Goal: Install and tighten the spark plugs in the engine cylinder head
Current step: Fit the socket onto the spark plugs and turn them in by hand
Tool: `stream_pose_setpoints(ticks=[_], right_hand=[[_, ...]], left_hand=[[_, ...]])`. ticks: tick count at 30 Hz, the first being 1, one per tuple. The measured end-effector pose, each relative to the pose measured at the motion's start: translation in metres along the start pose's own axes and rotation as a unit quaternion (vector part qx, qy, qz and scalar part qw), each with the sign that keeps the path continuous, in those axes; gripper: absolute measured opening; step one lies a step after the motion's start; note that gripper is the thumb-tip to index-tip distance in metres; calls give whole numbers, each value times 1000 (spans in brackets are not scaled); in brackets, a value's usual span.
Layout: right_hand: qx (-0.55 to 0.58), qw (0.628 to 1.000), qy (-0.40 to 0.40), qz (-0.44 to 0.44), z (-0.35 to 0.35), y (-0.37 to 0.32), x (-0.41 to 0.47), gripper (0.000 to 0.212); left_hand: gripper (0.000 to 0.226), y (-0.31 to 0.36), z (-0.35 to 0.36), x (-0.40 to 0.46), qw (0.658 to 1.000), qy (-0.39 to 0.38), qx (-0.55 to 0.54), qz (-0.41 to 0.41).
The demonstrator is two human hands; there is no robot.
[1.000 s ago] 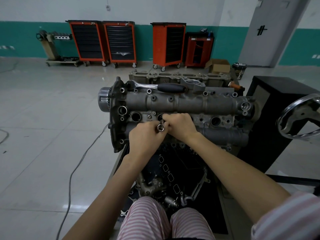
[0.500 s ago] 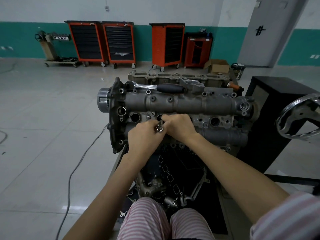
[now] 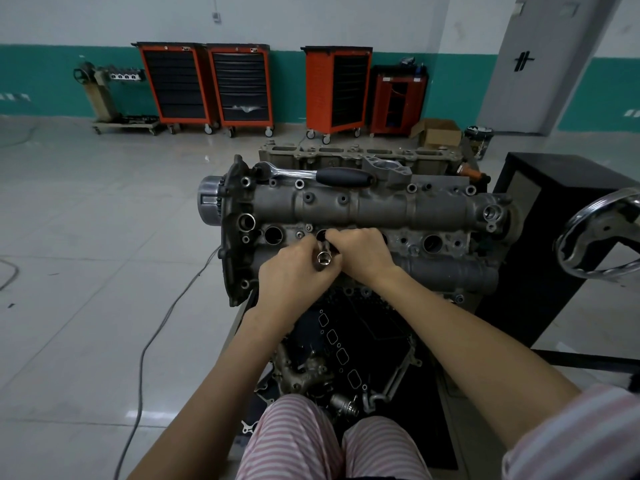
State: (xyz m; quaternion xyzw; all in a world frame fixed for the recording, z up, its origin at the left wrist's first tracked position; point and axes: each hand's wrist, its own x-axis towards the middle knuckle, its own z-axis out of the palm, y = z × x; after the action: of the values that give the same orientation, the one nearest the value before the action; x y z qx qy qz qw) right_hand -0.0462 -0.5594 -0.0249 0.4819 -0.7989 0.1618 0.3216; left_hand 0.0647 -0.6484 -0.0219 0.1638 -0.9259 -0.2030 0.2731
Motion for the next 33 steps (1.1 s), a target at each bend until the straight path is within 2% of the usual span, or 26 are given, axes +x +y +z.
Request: stream_pose_setpoints(ticks=[3,6,8,10,14,16,18,20,23,28,30,33], right_hand=[[-5,999,32,-4,0,0,1,14],[11,999,43,3,-1,-1,1,18],[-4,1000,5,17,2,1,1,14],[-31,997,-58,38,5,3,2,27],[-53,993,-101,21,7,5,3,28],[-44,996,-77,9,3,3,2,21],[-33,999,-5,1,0,-1,0,15],[-42,999,35,-3,-2,-3,1,16],[1,1000,22,11,0,-3,0,17],[-18,996,-73,44,4,2,2,28],[-23,996,-75,38,3,1,2,28],[13,1000,-14,3,0,-1,-1,23]], left_hand=[[49,3,1,1,1000,15,19,-12],[42,5,4,1,998,42,48,-2],[30,3,3,0,997,57,43,18],[23,1,2,0,997,53,23,43],[35,3,0,1,998,34,30,48],[41,4,0,2,998,27,40,28],[44,5,-2,2,999,30,40,4],[48,7,-3,1,998,37,45,-2],[39,9,-3,-1,996,54,64,12],[22,6,-6,1,996,52,50,51],[23,6,-7,1,997,42,47,55],[31,8,-7,0,997,35,51,34]])
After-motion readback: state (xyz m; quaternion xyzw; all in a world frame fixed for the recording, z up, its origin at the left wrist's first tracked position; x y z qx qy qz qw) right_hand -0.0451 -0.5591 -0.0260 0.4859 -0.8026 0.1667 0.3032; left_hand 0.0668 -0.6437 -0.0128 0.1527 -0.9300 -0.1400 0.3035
